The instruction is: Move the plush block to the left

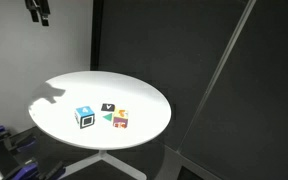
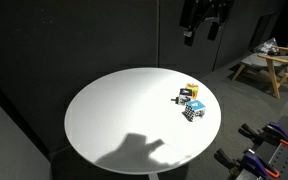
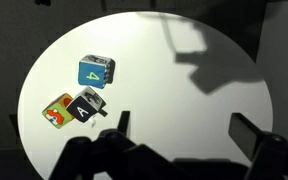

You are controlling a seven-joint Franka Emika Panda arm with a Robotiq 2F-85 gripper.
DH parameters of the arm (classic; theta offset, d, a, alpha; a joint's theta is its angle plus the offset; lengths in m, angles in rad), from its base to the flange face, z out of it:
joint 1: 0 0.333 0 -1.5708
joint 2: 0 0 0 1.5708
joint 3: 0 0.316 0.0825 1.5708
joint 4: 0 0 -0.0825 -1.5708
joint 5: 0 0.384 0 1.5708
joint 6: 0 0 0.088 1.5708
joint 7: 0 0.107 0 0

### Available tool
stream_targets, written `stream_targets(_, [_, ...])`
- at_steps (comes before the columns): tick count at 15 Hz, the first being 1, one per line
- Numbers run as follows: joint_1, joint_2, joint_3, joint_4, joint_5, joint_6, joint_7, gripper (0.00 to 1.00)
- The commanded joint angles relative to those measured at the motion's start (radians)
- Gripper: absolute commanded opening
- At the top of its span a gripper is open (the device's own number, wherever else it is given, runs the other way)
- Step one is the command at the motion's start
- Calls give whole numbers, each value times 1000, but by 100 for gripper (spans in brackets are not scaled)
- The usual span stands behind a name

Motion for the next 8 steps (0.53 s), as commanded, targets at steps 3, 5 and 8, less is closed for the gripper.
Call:
stream_targets(3, [17,2,-15,4,-7,-3,6,100])
stream_targets(5, [17,2,-15,4,-7,-3,6,100])
stream_targets(8, [16,10,-21,13,-1,-9,5,100])
